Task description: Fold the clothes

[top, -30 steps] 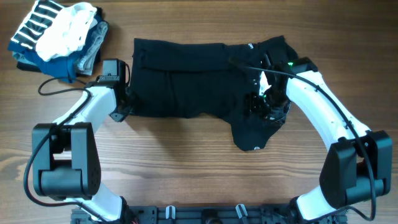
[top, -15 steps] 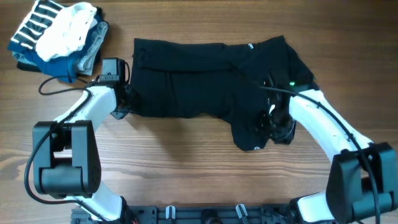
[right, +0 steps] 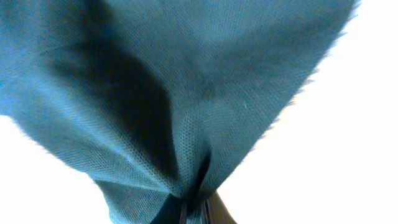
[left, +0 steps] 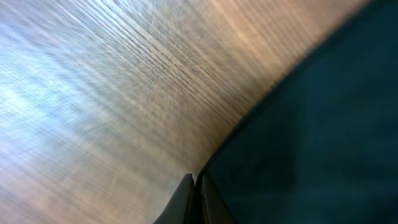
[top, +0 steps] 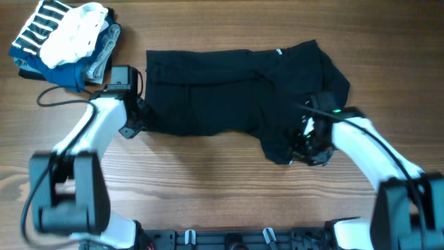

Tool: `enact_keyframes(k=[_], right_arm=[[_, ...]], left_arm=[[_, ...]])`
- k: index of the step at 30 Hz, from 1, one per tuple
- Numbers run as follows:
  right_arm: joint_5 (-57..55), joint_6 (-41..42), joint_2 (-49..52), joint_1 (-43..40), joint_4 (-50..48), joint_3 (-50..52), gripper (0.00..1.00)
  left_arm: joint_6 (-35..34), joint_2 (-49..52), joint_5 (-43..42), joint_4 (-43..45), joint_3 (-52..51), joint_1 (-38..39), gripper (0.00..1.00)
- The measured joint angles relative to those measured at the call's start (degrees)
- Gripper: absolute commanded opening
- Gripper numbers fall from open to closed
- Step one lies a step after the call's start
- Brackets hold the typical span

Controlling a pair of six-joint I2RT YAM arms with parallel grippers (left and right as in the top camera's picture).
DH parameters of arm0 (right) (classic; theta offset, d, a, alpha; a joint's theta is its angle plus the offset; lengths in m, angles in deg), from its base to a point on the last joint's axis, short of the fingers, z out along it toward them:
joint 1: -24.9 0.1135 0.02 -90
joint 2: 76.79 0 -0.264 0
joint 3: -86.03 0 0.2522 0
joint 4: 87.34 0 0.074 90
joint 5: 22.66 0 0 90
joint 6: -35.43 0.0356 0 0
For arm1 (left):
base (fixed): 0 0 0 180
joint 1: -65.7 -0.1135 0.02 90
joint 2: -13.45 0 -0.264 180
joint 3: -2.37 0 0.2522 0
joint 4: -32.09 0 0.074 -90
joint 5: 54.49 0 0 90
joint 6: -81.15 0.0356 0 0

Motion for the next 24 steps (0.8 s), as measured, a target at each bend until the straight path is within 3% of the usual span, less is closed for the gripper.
enact_keyframes(k=[4, 8, 14, 17, 19, 20, 21, 22, 23, 24], right_arm=[[-0.61, -7.63, -13.20, -10.49, 11.30, -7.15, 0.04], [-0.61, -11.82, -14.97, -11.39, 9.31, -7.65, 0.04], [-0.26, -13.20, -12.81, -11.39, -16.50, -8.17, 0.05], [0.98, -13.31, -5.90, -11.39, -28.87, -8.37, 0.06], [2.43, -13.20, 1.16, -11.39, -37.05, -8.31, 0.17], [3.21, -13.07, 3.76, -11.39, -39.80, -8.31, 0.31], [3.98, -12.92, 6.23, -11.39, -42.66, -8.28, 0.73], [4.74, -12.81, 9.35, -11.39, -45.00, -8.31, 0.89], [5.01, -12.70, 10.80, -11.32, -46.53, -8.28, 0.97], [5.09, -12.68, 11.63, -11.26, -47.67, -8.31, 0.99]], left_arm=[[0.92, -15.80, 0.61, -4.66, 0.42, 0.00, 0.04], [1.81, -19.91, 1.46, -6.32, 0.42, 0.00, 0.04], [2.62, -17.94, 2.56, 2.32, 0.42, 0.00, 0.04], [2.64, -15.32, 2.95, 4.28, 0.42, 0.00, 0.04], [2.78, -11.30, 2.95, 7.65, 0.42, 0.00, 0.04], [2.82, -8.57, 2.95, 10.08, 0.44, 0.00, 0.04], [2.84, -7.02, 2.99, 11.17, 0.44, 0.00, 0.36], [2.84, -4.02, 2.95, 14.69, 0.44, 0.00, 0.75], [3.06, -2.29, 2.97, 16.31, 0.39, 0.00, 0.98], [3.19, -0.96, 3.02, 18.16, 0.44, 0.00, 1.00]])
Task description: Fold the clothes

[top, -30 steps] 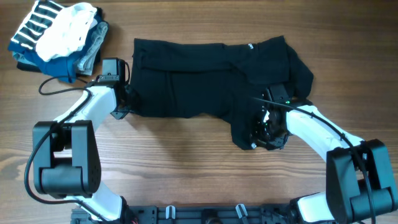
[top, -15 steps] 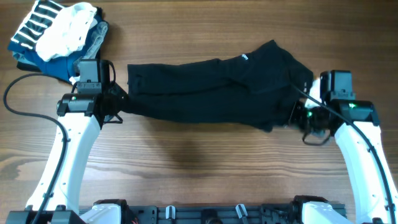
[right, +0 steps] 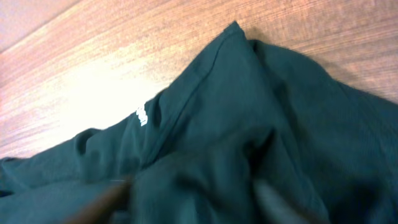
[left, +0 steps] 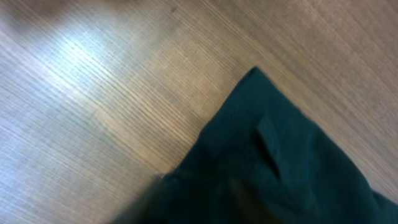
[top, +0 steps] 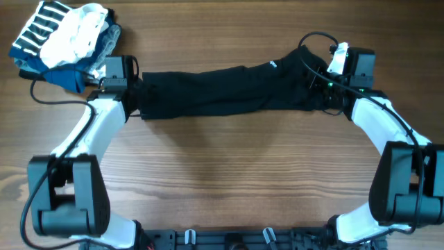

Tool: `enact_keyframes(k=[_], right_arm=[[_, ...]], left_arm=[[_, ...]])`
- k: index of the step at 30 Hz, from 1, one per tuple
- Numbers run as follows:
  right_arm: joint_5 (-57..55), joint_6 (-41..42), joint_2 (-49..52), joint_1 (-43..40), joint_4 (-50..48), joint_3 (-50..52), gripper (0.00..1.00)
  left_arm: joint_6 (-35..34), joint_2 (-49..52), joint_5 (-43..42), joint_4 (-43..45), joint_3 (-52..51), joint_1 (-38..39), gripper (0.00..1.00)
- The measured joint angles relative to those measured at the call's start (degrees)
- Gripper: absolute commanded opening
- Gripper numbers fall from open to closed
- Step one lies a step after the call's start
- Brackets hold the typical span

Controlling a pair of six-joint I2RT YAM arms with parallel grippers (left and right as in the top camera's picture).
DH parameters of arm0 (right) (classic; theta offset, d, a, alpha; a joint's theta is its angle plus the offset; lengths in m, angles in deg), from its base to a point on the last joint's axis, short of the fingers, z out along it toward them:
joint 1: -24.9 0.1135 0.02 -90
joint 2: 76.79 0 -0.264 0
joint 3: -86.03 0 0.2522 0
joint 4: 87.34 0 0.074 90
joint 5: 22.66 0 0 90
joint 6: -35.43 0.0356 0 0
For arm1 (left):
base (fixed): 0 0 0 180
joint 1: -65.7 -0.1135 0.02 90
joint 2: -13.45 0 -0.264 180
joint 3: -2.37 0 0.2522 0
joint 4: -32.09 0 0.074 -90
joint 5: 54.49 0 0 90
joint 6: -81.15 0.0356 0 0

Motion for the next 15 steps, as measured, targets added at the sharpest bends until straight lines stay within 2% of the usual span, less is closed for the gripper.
enact_keyframes(k=[3, 6, 9, 12, 15], right_arm=[[0.44, -0.17, 0.48, 0.17, 1.20, -0.55, 1.00], [1.01, -2.45, -0.87, 0.22, 11.41, -5.46, 0.99], [1.33, -9.25, -5.53, 0.22, 23.67, -15.19, 0.99], [1.31, -13.86, -7.26, 0.22, 28.09, -18.21, 1.00], [0.50, -16.06, -7.23, 0.22, 30.93, -18.16, 0.99]], left_arm=[[2.43, 2.36, -0.04, 2.54, 0.00, 0.00, 1.00], [7.78, 1.44, -0.20, -0.55, 1.01, 0.00, 1.00], [16.61, -1.11, -4.72, -2.23, 3.15, -0.02, 1.00], [25.57, -0.37, -13.27, -4.50, 3.63, -0.85, 1.00], [35.26, 2.10, -17.25, -6.91, 3.63, -1.68, 0.97]])
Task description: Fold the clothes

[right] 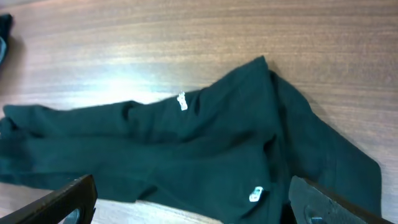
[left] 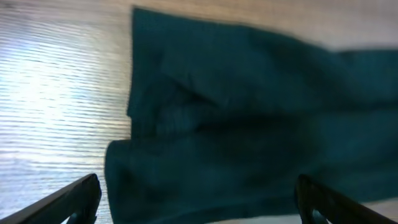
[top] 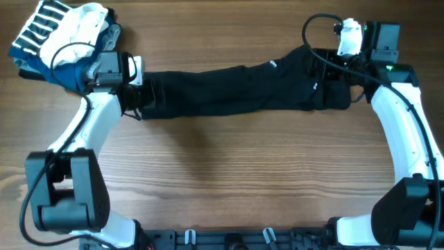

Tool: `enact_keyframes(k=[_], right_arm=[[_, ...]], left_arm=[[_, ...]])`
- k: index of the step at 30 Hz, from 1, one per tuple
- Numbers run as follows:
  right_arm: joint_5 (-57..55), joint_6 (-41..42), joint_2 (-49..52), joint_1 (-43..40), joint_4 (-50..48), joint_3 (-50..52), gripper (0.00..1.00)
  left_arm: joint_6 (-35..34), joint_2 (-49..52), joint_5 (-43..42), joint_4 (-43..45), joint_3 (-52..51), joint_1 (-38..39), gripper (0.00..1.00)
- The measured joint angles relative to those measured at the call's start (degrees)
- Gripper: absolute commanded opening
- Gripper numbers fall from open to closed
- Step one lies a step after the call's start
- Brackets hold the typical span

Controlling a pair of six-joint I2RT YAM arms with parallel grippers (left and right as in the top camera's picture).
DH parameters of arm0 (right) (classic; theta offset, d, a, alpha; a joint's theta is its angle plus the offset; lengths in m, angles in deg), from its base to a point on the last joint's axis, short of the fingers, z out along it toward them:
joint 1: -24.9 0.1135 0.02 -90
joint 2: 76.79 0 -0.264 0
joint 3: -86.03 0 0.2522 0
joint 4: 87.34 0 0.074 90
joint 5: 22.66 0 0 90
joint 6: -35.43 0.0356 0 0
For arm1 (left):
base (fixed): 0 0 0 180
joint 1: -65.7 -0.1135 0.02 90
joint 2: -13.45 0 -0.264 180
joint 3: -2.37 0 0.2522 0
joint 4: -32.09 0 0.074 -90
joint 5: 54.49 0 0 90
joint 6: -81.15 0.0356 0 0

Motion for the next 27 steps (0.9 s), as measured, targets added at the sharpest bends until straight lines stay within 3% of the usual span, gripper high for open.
enact_keyframes(k=[3, 6, 13, 15, 16, 18, 22, 27], right_arm=[[-0.22, -0.92, 0.00, 0.00, 0.98, 0.00, 0.99], [-0.28, -1.05, 0.00, 0.00, 1.14, 0.00, 0.99], [-0.46, -1.07, 0.00, 0.00, 1.53, 0.00, 0.99], [-0.66, -1.07, 0.00, 0.00, 1.66, 0.00, 0.99], [-0.66, -1.05, 0.00, 0.00, 1.66, 0.00, 0.99], [-0.68, -1.05, 0.00, 0.00, 1.66, 0.00, 0.99], [-0.68, -1.05, 0.00, 0.00, 1.81, 0.00, 0.99], [-0.74, -1.05, 0.09, 0.42, 2.12, 0.17, 1.00]], left_arm=[[6.91, 1.99, -0.90, 0.63, 0.00, -1.55, 0.97], [9.46, 4.28, -1.05, 2.64, 0.02, -2.78, 0.95], [10.75, 9.31, -6.71, 6.80, 0.02, -2.82, 0.84], [10.91, 10.16, -9.31, 7.37, 0.50, -2.82, 0.67], [10.78, 10.82, -10.12, 7.61, 0.94, -2.86, 0.40], [10.10, 11.82, -11.28, 7.89, 1.66, -2.93, 0.04], [6.58, 12.83, -11.50, 4.02, 2.80, -3.61, 0.04], [4.63, 13.05, -4.33, -17.79, 14.36, -8.92, 0.04]])
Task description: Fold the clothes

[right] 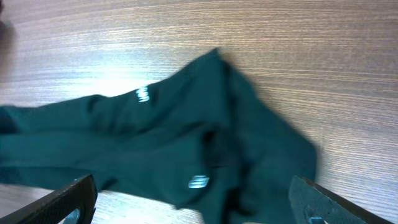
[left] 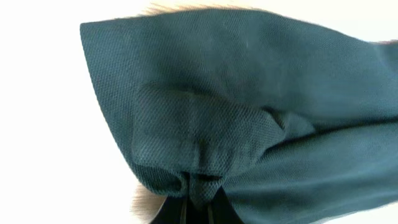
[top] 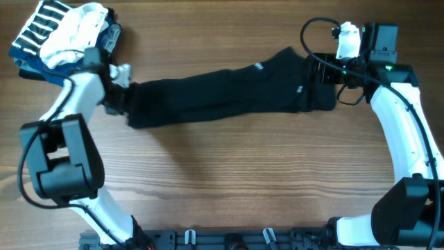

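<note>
A dark teal garment [top: 222, 94] lies folded into a long strip across the wooden table [top: 229, 173]. My left gripper [top: 115, 97] is shut on the strip's left end, and the left wrist view shows the bunched fabric [left: 249, 93] pinched between the jaws of that gripper [left: 199, 200]. My right gripper [top: 334, 75] hovers over the strip's right end. In the right wrist view this gripper [right: 189, 194] stands wide open above the cloth [right: 155, 143], holding nothing.
A pile of other clothes [top: 66, 35], striped, white and blue, sits at the table's far left corner, close behind my left arm. Cables run along the right arm near the table's far right edge.
My left gripper, open above the strip's left end before, is now shut on that end. The whole strip has shifted a little to the left. The right gripper stays open in place.
At first the garment lay spread flat with both grippers shut on its near corners. Then it lay folded lengthwise into a strip at the far side, a gripper at each end. Both grippers then stood open above it, and now the left has retaken the left end.
</note>
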Tool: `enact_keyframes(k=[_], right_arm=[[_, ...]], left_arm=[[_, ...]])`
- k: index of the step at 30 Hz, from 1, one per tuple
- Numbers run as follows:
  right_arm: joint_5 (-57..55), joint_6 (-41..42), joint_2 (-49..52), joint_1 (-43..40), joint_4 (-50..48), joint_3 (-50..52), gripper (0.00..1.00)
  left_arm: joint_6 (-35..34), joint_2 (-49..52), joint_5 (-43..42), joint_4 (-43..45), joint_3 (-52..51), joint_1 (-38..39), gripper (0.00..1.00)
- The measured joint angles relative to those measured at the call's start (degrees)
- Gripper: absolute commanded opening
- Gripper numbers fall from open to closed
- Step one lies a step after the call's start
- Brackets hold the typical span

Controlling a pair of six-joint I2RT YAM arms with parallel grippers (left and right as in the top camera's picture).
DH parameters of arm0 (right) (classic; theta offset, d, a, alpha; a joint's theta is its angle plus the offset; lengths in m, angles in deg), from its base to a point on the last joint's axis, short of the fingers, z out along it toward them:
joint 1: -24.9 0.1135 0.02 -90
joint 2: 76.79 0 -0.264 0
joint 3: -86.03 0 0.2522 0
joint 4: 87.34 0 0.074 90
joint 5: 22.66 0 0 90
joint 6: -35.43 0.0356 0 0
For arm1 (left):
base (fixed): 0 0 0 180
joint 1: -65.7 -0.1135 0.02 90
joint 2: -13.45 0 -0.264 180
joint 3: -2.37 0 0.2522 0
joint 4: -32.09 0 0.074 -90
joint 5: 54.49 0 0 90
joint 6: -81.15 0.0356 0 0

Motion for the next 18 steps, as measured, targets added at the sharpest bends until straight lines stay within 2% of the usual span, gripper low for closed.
enact_keyframes(k=[3, 8, 11, 12, 13, 15, 18], right_arm=[[-0.11, 0.00, 0.74, 0.63, 0.33, 0.13, 0.99], [-0.11, 0.00, 1.33, 0.66, 0.35, 0.22, 1.00], [-0.13, 0.00, 1.36, 0.66, 0.37, 0.22, 0.99], [-0.11, 0.00, 1.36, 0.66, 0.37, 0.22, 0.99], [-0.11, 0.00, 1.36, 0.66, 0.37, 0.22, 0.99], [-0.13, 0.00, 1.36, 0.66, 0.33, 0.22, 1.00], [-0.11, 0.00, 1.36, 0.66, 0.35, 0.22, 1.00]], left_arm=[[0.24, -0.02, 4.15, -8.17, 10.93, -1.60, 0.04], [0.42, -0.02, 5.77, -11.06, 14.99, 3.32, 0.04], [0.42, -0.02, 6.16, -8.70, 14.99, 14.40, 0.04], [0.42, -0.02, 6.16, -7.48, 14.99, 17.27, 0.08], [0.42, 0.11, 6.16, -6.56, 14.99, 20.15, 0.32], [0.61, 0.72, 6.14, -5.55, 14.99, 24.50, 1.00], [0.76, 2.38, 6.12, -4.22, 14.99, 28.30, 1.00]])
